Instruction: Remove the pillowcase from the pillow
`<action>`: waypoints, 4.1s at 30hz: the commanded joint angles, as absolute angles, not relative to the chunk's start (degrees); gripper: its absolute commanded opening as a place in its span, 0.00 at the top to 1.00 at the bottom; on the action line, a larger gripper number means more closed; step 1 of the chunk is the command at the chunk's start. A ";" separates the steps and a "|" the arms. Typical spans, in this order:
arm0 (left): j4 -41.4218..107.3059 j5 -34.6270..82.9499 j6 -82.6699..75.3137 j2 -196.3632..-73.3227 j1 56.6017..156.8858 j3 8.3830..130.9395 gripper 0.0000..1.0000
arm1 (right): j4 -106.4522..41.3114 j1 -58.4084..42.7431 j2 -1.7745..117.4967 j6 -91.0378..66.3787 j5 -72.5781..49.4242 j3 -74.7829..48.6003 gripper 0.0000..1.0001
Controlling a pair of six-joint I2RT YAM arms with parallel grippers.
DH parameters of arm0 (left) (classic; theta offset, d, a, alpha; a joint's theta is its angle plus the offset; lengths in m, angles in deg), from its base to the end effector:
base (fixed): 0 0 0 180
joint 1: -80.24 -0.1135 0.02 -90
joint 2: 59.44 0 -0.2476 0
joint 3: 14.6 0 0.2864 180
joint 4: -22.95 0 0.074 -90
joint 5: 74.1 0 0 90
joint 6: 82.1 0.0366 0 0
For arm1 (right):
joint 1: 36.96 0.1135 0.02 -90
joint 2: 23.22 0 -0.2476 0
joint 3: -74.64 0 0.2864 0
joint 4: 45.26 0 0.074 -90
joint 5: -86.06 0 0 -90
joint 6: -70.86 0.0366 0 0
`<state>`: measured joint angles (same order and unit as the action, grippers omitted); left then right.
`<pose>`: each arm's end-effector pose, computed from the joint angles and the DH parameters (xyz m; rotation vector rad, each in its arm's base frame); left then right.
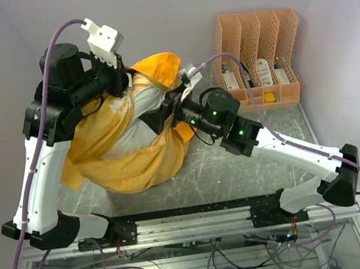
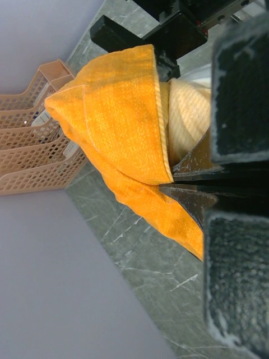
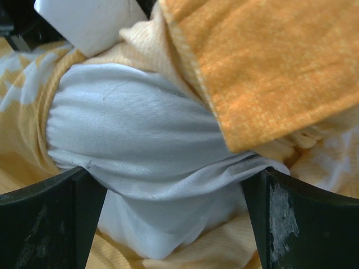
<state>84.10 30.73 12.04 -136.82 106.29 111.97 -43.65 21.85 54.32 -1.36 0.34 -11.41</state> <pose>0.2296 -0.1226 0.5492 0.6486 1.6796 -0.5045 0.1885 0.3061 0.4109 -0.4774 1.4604 1.0284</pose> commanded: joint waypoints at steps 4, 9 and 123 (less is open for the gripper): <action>88.42 32.99 10.31 -136.27 106.44 109.98 0.93 | -50.74 19.03 57.55 11.28 0.26 -15.09 0.02; 88.97 37.67 9.23 -136.03 106.44 110.67 0.93 | -51.75 19.03 64.77 13.93 1.74 -20.38 0.12; 93.76 62.02 9.78 -153.24 79.59 122.30 0.74 | -60.10 35.04 53.40 -41.16 -8.80 -7.57 1.00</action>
<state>96.06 53.88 14.58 -152.78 80.23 126.37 -55.89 34.26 50.03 -43.50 -0.34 -4.46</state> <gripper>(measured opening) 0.244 0.046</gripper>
